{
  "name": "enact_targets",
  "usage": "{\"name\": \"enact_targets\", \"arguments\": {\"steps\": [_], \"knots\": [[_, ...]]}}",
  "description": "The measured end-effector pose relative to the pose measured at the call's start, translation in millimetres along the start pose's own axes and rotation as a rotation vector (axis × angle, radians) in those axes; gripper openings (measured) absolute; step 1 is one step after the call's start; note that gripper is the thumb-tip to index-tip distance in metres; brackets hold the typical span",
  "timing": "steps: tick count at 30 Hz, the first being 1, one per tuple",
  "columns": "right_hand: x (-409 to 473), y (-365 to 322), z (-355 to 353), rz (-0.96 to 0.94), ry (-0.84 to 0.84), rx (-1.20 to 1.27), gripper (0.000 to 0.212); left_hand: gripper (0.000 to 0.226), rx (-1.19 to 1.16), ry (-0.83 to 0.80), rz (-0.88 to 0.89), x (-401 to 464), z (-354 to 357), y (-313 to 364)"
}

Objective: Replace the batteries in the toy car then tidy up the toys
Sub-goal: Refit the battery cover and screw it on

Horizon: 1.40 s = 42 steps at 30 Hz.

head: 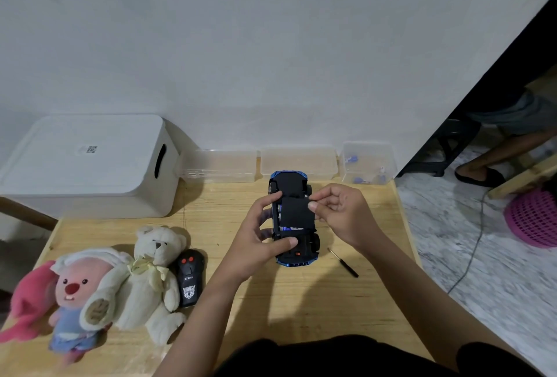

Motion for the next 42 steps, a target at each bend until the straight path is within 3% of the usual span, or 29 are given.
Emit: {"name": "enact_targets", "arguments": {"steps": [16,24,30,42], "knots": [[3,-13,1,-0.105,-0.032,-0.241,0.018,0.072,-0.027,-0.012,-0.002,-1,1,-4],[4,-3,2,0.01,-0.061,0.041,0.009,0.073,-0.048,0.005,0.0,-1,0,-5],[5,3,2,0.045,-0.074,0.123,0.014,0.073,-0.014,0.014,0.022,-1,1,0],[4,-5,5,-0.003,-0.037,-0.045,0.009,0.068,-0.036,0.003,0.035,-3,0,0]]}}
Point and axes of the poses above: each hand's wrist, its own x-axis towards the middle knuckle, its own z-axis out of the palm, y = z × x, the point moved 10 cm from there along x, towards the middle knuckle, and after that the axes turned 4 degrees about -y, right-handed, at the moved point
